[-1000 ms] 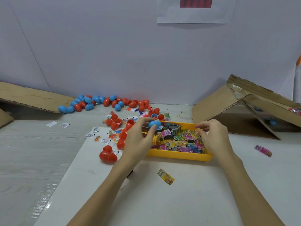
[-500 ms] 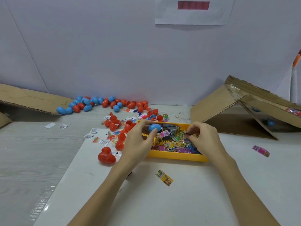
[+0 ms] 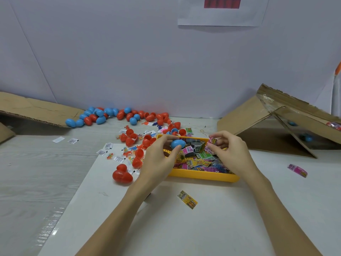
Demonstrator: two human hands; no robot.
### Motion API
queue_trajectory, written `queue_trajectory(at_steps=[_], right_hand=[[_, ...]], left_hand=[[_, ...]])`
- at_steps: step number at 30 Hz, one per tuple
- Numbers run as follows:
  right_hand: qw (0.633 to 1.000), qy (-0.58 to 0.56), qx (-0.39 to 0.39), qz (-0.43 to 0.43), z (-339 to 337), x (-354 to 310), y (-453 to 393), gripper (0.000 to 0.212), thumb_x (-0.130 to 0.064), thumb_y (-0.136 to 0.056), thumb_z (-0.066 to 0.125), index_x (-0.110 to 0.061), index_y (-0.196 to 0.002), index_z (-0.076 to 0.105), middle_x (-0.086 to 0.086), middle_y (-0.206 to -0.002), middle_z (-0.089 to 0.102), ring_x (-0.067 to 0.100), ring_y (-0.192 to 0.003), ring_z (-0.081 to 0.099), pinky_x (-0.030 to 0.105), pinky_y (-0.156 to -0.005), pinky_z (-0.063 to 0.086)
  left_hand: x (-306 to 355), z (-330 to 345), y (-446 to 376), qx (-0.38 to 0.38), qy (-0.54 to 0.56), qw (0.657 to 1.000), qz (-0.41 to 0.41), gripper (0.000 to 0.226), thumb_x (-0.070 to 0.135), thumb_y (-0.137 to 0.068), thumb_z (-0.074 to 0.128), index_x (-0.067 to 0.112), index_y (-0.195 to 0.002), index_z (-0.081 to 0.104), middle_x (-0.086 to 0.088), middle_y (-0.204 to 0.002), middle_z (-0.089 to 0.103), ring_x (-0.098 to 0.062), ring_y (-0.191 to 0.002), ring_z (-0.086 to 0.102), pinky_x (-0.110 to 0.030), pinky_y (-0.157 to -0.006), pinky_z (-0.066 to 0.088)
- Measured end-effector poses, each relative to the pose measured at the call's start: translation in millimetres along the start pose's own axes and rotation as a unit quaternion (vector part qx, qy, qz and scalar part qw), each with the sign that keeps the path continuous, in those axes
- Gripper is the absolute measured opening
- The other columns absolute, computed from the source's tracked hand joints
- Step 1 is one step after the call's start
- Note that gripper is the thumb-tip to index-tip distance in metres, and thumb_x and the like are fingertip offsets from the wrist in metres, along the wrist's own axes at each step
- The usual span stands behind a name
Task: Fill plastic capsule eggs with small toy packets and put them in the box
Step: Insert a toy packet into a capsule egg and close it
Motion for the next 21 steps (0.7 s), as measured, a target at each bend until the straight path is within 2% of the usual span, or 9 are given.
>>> queue_trajectory(at_steps=[3, 5, 7, 11, 14, 17, 21], right_hand=[[0.995, -0.087, -0.026, 0.026, 1, -2, 0, 0.018, -0.029, -0.087, 0.082, -0.023, -0.101, 0.073, -0.002, -0.08, 0.075, 0.01, -0.077, 0.071, 0.017, -0.07, 0.055], [0.99, -0.125, -0.061, 0.021, 5, -6, 2, 0.012, -0.032, -0.087, 0.081, -0.023, -0.095, 0.077, -0.004, -0.082, 0.077, 0.007, -0.078, 0.072, 0.018, -0.07, 0.056], [0.985, -0.148, -0.084, 0.018, 7, -10, 4, 0.013, -0.035, -0.088, 0.079, -0.023, -0.092, 0.079, -0.004, -0.085, 0.079, 0.008, -0.082, 0.074, 0.018, -0.072, 0.058], [0.98, -0.16, -0.114, 0.025, 11, -14, 7, 0.016, -0.04, -0.09, 0.075, -0.025, -0.093, 0.08, -0.003, -0.088, 0.08, 0.016, -0.088, 0.076, 0.03, -0.079, 0.062], [0.976, -0.173, -0.126, 0.03, 12, -17, 9, 0.023, -0.045, -0.088, 0.073, -0.024, -0.093, 0.081, -0.002, -0.087, 0.08, 0.015, -0.086, 0.076, 0.019, -0.068, 0.057], [0.977, -0.179, -0.109, 0.034, 13, -22, 11, 0.027, -0.049, -0.085, 0.072, -0.026, -0.095, 0.082, -0.005, -0.082, 0.078, 0.005, -0.079, 0.073, 0.01, -0.062, 0.05], [0.976, -0.195, -0.094, 0.036, 14, -21, 11, 0.008, -0.032, -0.089, 0.078, -0.027, -0.093, 0.082, -0.006, -0.085, 0.079, 0.002, -0.078, 0.071, 0.011, -0.062, 0.051]], left_hand=[[7, 0, 2, -0.004, 0.02, 1.0, 0.024, 0.024, 0.027, -0.098, 0.067, 0.027, -0.122, 0.066, 0.018, -0.106, 0.068, 0.0, -0.1, 0.063, -0.011, -0.08, 0.05], [13, 0, 4, -0.008, 0.035, 0.998, 0.042, 0.024, 0.027, -0.099, 0.066, 0.025, -0.123, 0.067, 0.018, -0.105, 0.069, -0.002, -0.099, 0.064, -0.011, -0.079, 0.05], [16, 1, 6, -0.012, 0.04, 0.998, 0.054, 0.024, 0.026, -0.099, 0.067, 0.025, -0.123, 0.068, 0.018, -0.105, 0.069, -0.004, -0.097, 0.065, -0.012, -0.079, 0.051], [18, 3, 7, -0.026, 0.028, 0.997, 0.062, 0.025, 0.024, -0.099, 0.068, 0.021, -0.124, 0.068, 0.015, -0.107, 0.069, -0.004, -0.098, 0.063, -0.011, -0.08, 0.048], [18, 2, 7, -0.029, 0.023, 0.997, 0.063, 0.026, 0.024, -0.099, 0.068, 0.02, -0.125, 0.068, 0.015, -0.108, 0.069, -0.002, -0.1, 0.062, -0.011, -0.082, 0.048], [18, 2, 7, -0.027, 0.019, 0.997, 0.065, 0.026, 0.023, -0.099, 0.067, 0.022, -0.125, 0.067, 0.015, -0.109, 0.069, -0.002, -0.1, 0.062, -0.013, -0.083, 0.049], [20, 0, 6, -0.006, 0.011, 0.997, 0.076, 0.026, 0.015, -0.103, 0.058, 0.03, -0.123, 0.066, 0.007, -0.113, 0.063, -0.008, -0.098, 0.06, -0.017, -0.079, 0.05]])
Point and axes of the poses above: each hand's wrist, its own y-axis away from the middle knuckle, its own z-axis out of the palm, x = y × z, the point moved 4 cm from there along -y, towards the middle knuckle
